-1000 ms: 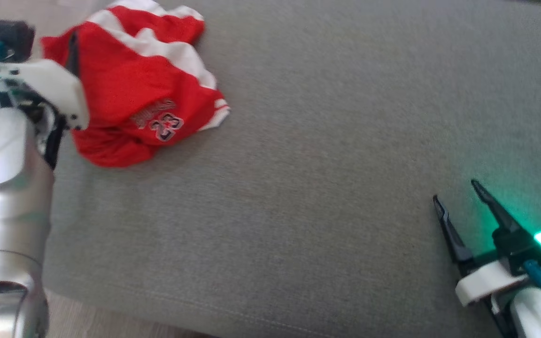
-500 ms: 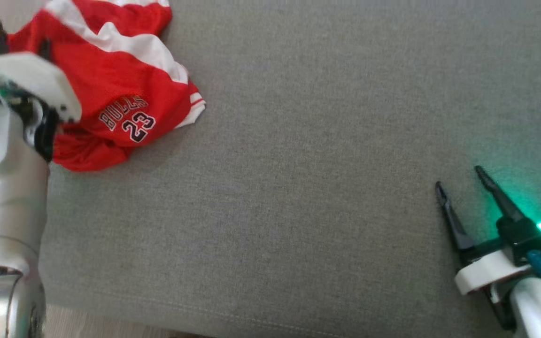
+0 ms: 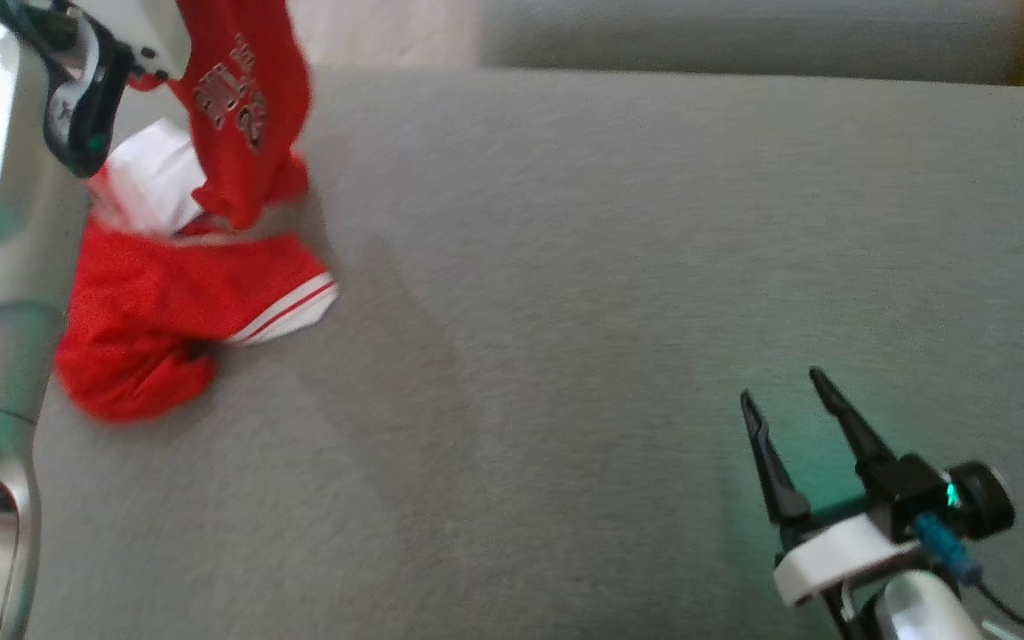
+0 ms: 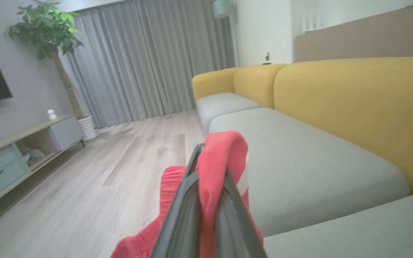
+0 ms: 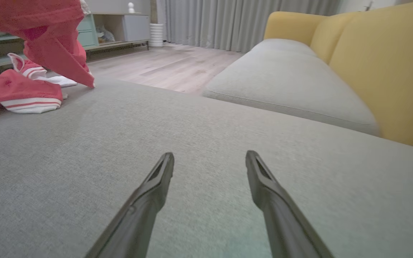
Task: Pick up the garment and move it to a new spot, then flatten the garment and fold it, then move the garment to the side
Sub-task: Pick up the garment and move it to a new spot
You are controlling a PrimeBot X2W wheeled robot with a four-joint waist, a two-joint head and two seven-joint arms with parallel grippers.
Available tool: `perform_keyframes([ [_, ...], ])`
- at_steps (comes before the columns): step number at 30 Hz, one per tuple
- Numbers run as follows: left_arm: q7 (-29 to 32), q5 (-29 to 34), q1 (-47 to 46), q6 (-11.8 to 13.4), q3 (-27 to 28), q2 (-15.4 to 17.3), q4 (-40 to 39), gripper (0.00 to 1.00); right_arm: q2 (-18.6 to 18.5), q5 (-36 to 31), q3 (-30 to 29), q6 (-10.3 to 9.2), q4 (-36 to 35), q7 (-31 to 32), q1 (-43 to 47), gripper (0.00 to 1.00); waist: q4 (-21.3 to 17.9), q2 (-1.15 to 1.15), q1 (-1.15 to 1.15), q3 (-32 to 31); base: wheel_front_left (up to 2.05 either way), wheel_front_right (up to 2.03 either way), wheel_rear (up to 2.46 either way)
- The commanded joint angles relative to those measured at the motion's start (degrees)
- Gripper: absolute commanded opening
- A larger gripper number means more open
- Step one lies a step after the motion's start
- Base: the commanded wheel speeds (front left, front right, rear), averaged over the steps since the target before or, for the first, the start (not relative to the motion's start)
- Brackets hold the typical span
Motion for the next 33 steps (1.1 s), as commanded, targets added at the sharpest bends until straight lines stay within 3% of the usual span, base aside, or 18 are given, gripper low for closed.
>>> perform_keyframes([
  [1,0.51,-1.34,-3.47,0.11,-0.19,2.69,-3.59,0.00,0.34,0.43,0.99,0.39,-1.37,-0.30,0.57,1.00,-7.51,0.00,0.01,-5.84,0.00,0.00,0.00],
  [7,-0.21,-2.60,-3.53,0.10,-3.57,3.19,-7.46,0.00,2.07,0.76,0.78,0.39,-1.83,-0.30,1.92,1.00,-17.38,0.00,0.01,-7.84,0.00,0.00,0.00],
  [10,-2.64,-1.93,-3.27,1.05,-4.45,0.93,-7.27,0.00,2.65,0.94,0.79,0.39,-1.97,-0.30,2.05,1.00,-21.64,0.00,0.01,-7.73,0.00,0.00,0.00],
  [14,-5.61,-4.69,-2.38,2.90,-3.39,-5.19,-4.14,0.00,3.15,1.42,0.78,0.39,-2.20,-0.30,2.02,1.00,-25.41,0.00,0.01,-6.67,0.00,0.00,0.00],
  [17,-9.87,-4.05,-1.48,4.54,-3.97,-8.26,-1.01,0.00,3.34,1.83,1.47,0.39,-2.38,-0.30,1.61,1.00,-27.45,0.00,0.01,-5.37,0.00,0.00,0.00],
  [21,-13.96,-2.99,1.71,4.23,-6.06,-10.64,2.09,0.00,3.40,2.98,2.48,0.39,-2.51,-0.30,1.27,1.00,-28.80,0.00,0.01,-4.21,0.00,0.00,0.00],
  [29,-21.01,3.24,20.70,4.84,-16.48,-14.48,4.66,0.00,3.42,4.21,3.33,0.39,-3.02,-0.30,1.05,1.00,-27.55,0.00,0.01,-2.85,0.00,0.00,0.00],
  [30,-21.14,3.33,23.41,4.99,-17.38,-14.83,4.25,0.32,3.42,4.19,3.52,0.39,-3.04,-0.30,0.97,1.00,-27.04,0.00,0.01,-2.80,0.00,0.00,0.00],
  [31,-21.19,3.20,26.07,5.31,-17.91,-15.09,3.39,0.73,3.42,4.17,3.75,0.39,-2.98,-0.30,0.90,1.00,-26.51,0.00,0.01,-2.87,0.00,0.00,0.00],
  [32,-21.21,2.88,28.87,5.39,-18.31,-15.26,2.18,1.00,3.42,4.02,4.11,0.39,-2.83,-0.30,0.84,1.00,-26.02,0.00,0.01,-3.05,0.00,0.00,0.00],
  [33,-21.23,2.47,31.71,5.48,-18.63,-15.36,1.00,1.00,3.42,3.76,4.52,0.39,-2.66,-0.30,0.81,1.00,-25.56,0.00,0.01,-3.33,0.00,0.00,0.00],
])
